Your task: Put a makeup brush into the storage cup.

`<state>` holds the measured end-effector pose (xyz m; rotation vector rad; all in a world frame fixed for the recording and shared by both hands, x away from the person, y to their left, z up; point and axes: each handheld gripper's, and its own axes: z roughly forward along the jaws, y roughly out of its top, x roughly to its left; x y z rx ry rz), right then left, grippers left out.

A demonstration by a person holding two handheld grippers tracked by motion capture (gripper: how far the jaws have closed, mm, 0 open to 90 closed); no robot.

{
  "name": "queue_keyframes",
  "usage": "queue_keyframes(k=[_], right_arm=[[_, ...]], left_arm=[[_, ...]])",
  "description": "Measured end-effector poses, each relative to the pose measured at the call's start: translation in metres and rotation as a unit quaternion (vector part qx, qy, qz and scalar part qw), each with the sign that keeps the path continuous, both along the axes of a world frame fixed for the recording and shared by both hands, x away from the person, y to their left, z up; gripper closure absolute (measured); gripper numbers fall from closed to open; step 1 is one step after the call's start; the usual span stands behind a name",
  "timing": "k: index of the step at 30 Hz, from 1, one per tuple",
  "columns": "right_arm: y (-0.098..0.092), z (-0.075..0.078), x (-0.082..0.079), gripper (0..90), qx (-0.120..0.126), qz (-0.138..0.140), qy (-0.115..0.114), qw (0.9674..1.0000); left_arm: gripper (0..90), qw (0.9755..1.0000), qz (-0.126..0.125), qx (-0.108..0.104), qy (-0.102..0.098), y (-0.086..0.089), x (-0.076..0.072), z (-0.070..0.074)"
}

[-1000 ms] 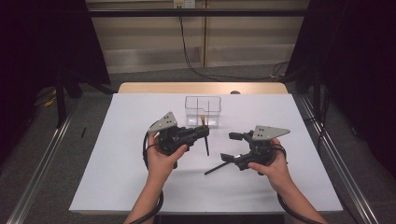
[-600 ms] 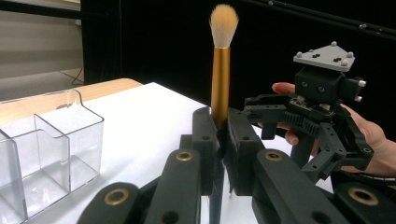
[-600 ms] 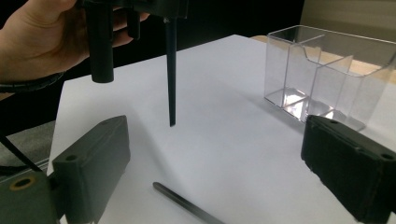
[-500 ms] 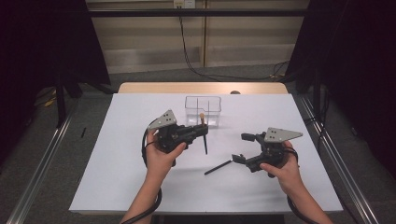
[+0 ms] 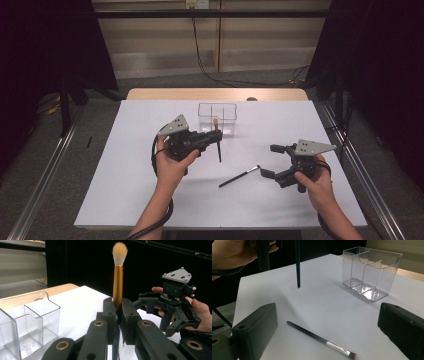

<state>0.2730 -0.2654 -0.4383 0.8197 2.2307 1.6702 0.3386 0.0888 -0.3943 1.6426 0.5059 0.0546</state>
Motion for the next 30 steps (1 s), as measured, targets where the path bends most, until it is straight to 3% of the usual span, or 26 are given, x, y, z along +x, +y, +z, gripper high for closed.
queue_keyframes(k=[8, 30], right_arm=[[-0.009, -0.006, -0.005, 1.1, -0.014, -0.001, -0.012, 0.9998], [-0.034, -0.022, -0.017, 1.1, -0.019, -0.022, -0.002, 0.9996]], left_arm=[[83.7, 0.9999, 0.011, 0.002, -0.003, 0.003, 0.003, -0.001], [83.7, 0.9996, 0.025, 0.01, -0.002, 0.005, 0.018, -0.004]])
